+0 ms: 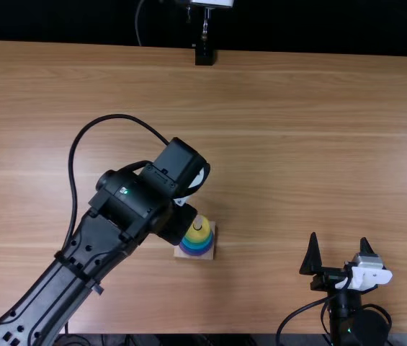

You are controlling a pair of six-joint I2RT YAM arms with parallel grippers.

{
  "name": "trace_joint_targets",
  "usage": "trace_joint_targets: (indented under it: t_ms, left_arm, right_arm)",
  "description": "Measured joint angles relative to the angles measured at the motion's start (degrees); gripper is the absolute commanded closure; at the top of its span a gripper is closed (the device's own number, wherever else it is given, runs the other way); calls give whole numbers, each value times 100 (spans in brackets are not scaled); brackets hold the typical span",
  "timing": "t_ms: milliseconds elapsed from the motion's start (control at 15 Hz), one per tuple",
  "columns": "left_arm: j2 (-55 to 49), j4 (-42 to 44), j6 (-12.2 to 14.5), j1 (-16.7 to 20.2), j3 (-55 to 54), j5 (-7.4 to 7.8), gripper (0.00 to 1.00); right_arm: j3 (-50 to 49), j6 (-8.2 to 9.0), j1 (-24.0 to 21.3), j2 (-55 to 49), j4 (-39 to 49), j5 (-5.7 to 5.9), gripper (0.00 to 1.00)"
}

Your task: Build the Hanoi tower: stack the rings onto the peg from bottom to top in this color order: purple, dark blue, light blue, dark green, light green, yellow, orange.

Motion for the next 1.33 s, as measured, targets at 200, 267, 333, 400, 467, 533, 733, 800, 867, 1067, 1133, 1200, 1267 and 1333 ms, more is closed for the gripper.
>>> trace_joint_targets:
  t_ms: [200, 267, 333, 400, 467, 533, 733, 800, 867, 1067, 1133, 1200, 1267, 1333]
  left_arm:
    - [245, 24, -146, -162, 127, 4, 100]
    - [315, 46, -181, -201, 254, 0, 100]
    - [367, 68, -212, -227, 356, 0, 100]
    - [400, 83, -234, -262, 400, 2, 100]
    - [409, 72, -256, -269, 400, 0, 100]
    - [433, 74, -260, -310, 400, 0, 100]
    - [514, 83, -273, -378, 431, 0, 100]
    - [527, 83, -275, -382, 431, 7, 100]
    - [560, 81, -297, -389, 479, 2, 100]
    - [619, 85, -404, -457, 544, 4, 100]
    - [619, 87, -417, -466, 544, 4, 100]
    - [619, 85, -422, -498, 544, -2, 100]
    - [619, 87, -424, -531, 544, 0, 100]
    - [619, 85, -424, -535, 544, 0, 100]
  right_arm:
    - [0, 0, 0, 0, 0, 2, 0]
    - [0, 0, 0, 0, 0, -2, 0]
    - [0, 2, 0, 0, 0, -2, 0]
    - [0, 0, 0, 0, 0, 0, 0]
    - [0, 0, 0, 0, -2, 0, 0]
    - [0, 2, 0, 0, 0, 0, 0]
    - [0, 2, 0, 0, 0, 0, 0]
    - [0, 0, 2, 0, 0, 0, 0]
    - [0, 2, 0, 0, 0, 0, 0]
    - [0, 0, 0, 0, 0, -2, 0]
    - [0, 2, 0, 2, 0, 0, 0]
    - [0, 2, 2, 0, 0, 2, 0]
    - [0, 2, 2, 0, 0, 0, 0]
    - [0, 0, 0, 0, -2, 0, 0]
